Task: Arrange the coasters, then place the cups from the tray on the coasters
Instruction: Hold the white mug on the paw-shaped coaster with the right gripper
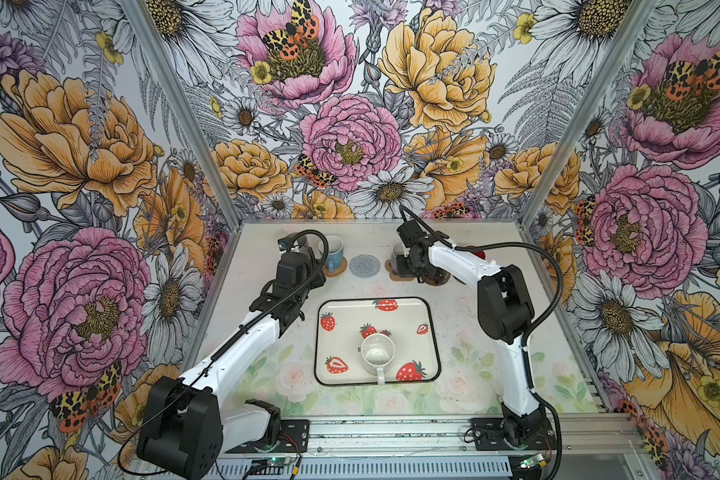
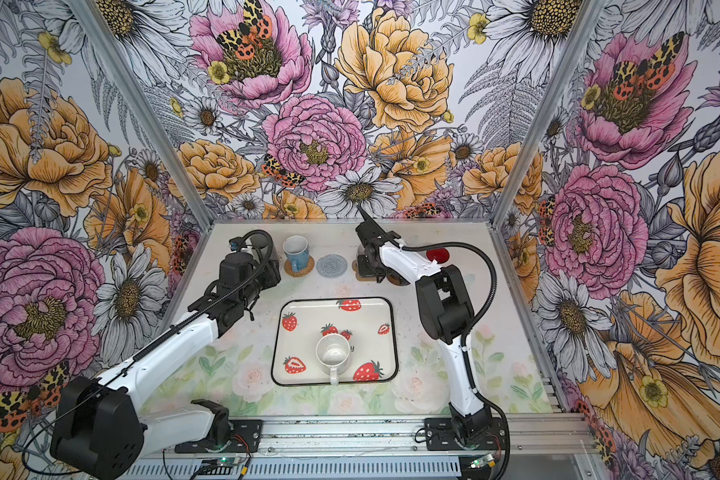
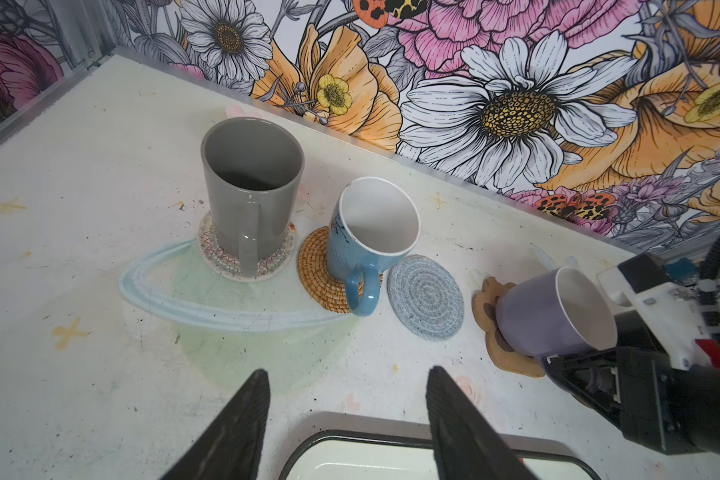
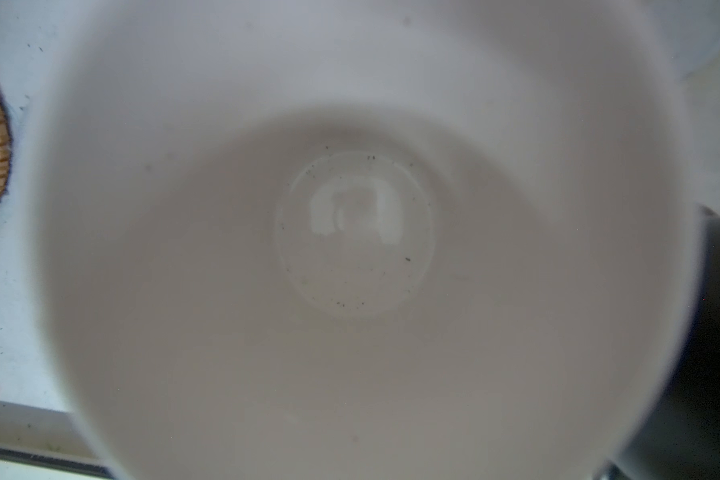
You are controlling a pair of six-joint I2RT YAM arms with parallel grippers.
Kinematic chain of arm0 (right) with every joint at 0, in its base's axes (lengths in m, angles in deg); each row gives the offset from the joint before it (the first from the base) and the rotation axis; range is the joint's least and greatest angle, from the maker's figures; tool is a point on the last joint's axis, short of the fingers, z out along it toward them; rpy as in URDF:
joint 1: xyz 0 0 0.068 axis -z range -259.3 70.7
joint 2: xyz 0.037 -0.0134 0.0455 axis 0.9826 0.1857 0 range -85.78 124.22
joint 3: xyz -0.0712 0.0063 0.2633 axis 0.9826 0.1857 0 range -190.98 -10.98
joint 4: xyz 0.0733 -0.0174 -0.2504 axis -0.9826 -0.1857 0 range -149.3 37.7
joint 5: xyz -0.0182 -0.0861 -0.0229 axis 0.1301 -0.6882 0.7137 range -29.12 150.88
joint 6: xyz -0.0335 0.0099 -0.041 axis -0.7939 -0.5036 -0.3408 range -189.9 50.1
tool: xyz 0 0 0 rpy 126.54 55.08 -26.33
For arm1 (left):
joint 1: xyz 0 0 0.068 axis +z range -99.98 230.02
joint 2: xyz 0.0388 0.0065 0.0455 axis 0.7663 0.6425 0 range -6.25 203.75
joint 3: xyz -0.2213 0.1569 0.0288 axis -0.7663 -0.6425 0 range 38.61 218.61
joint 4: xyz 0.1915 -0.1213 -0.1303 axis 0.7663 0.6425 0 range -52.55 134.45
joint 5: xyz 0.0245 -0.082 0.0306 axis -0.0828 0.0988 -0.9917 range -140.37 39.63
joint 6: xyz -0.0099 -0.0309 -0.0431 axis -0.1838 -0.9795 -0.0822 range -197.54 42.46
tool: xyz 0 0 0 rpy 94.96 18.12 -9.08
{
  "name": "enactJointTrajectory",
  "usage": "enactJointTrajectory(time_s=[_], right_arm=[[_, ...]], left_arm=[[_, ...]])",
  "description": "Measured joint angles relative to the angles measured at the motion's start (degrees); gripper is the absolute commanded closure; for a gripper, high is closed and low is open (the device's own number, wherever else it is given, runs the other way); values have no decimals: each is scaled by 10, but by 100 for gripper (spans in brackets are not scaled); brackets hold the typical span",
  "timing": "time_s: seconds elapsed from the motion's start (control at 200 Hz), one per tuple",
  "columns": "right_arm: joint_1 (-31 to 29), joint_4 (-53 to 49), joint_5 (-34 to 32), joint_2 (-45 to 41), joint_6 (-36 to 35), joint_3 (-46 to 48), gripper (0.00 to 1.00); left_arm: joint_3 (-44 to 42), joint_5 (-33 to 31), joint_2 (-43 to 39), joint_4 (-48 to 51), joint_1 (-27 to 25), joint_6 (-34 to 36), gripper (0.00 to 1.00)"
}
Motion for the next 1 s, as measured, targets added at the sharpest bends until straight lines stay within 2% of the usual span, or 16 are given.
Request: enactJointTrajectory(time_s=[0.575,0.761,1.001], right_arm=[[0,-2,-2,2,0,0,100],[0,-2,-2,3,0,0,82],[0,1,-4,3,0,-2,63]], left_arm=[[0,0,0,0,0,0,38],[0,0,0,0,0,0,38],[0,0,0,0,0,0,38]])
